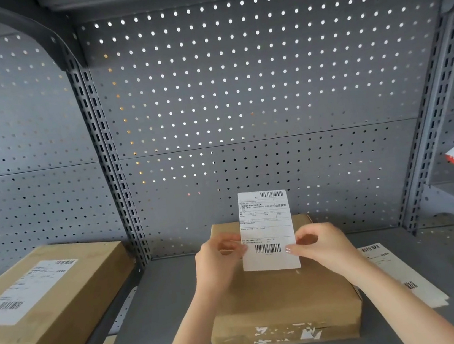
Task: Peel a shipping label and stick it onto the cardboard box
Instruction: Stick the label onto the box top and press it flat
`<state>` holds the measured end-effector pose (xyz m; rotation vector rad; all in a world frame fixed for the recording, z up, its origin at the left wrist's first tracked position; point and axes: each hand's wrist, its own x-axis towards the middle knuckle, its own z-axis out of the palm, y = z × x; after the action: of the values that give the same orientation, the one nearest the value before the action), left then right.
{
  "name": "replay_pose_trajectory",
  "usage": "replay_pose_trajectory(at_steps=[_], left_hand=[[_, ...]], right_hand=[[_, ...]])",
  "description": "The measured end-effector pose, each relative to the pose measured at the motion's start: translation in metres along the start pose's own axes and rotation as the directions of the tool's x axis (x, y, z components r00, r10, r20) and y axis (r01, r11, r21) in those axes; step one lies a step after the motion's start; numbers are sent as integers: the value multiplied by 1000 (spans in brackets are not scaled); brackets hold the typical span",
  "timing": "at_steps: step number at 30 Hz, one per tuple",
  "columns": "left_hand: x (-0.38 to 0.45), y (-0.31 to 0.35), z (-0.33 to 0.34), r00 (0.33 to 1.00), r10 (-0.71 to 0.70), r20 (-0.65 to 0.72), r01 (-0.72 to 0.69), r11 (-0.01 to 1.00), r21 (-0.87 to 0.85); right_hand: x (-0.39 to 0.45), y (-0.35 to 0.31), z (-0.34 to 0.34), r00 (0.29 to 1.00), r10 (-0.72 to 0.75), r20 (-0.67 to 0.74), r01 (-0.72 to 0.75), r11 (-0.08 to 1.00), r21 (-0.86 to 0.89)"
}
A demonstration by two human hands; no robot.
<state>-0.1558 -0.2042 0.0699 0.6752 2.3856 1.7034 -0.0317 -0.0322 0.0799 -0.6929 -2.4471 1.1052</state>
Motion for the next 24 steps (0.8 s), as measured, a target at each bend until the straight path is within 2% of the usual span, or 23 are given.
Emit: replay_pose_trajectory(at_steps=[11,24], left_hand=[[1,-7,0,997,48,63,-57,987,151],[3,-11,4,996,61,70,-73,977,199]], right_hand=[[2,11,6,999,36,25,-33,995,-97],[6,16,13,1000,16,10,-15,993,-118]])
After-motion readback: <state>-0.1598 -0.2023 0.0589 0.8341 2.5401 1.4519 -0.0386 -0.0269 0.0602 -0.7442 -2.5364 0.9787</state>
